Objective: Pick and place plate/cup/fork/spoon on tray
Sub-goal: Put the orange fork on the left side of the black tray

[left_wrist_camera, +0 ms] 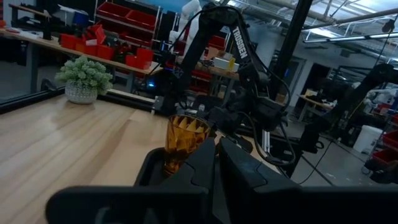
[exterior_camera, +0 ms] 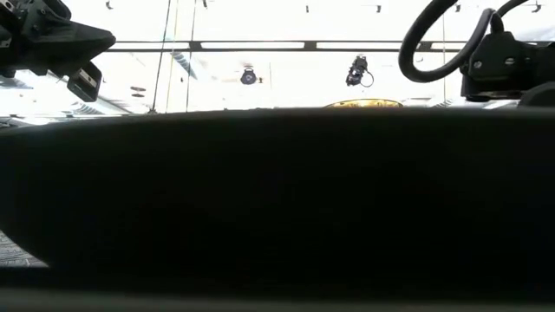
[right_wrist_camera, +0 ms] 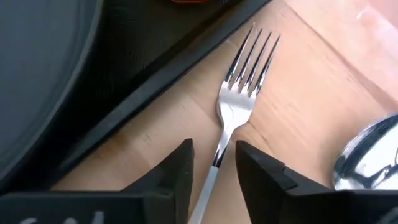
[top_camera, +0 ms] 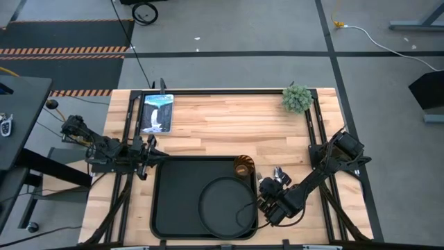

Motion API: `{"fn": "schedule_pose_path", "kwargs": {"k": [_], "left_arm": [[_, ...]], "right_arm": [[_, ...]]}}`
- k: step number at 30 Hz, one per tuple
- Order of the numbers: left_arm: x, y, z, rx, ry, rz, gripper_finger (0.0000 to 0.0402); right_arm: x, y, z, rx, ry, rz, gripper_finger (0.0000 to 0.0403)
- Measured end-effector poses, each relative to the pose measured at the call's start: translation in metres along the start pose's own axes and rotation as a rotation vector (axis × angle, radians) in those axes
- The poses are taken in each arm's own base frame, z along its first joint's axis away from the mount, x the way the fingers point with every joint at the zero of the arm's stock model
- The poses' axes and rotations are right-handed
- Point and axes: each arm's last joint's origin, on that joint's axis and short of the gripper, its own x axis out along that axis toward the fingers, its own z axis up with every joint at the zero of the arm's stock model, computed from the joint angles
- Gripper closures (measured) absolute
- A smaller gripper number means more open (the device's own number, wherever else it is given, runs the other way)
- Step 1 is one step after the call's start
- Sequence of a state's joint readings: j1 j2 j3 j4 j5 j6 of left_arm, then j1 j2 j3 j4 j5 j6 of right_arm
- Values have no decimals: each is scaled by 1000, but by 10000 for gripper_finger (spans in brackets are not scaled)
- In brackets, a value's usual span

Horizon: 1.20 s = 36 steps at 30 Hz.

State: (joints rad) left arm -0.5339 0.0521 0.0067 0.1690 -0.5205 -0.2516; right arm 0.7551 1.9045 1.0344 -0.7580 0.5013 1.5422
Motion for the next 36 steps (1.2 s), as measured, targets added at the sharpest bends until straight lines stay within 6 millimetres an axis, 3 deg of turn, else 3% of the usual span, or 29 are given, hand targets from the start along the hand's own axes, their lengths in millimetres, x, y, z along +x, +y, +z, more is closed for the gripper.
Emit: {"fn": "schedule_pose_path", "kwargs": {"k": [18, 36], "left_arm": [[0, 0, 0, 1, 1, 0, 372], [0, 0, 0, -12, 1, -1, 372]], "right_arm": [[-9, -3, 3, 66, 81, 25, 390], [-21, -9, 7, 75, 126, 27, 391]]}}
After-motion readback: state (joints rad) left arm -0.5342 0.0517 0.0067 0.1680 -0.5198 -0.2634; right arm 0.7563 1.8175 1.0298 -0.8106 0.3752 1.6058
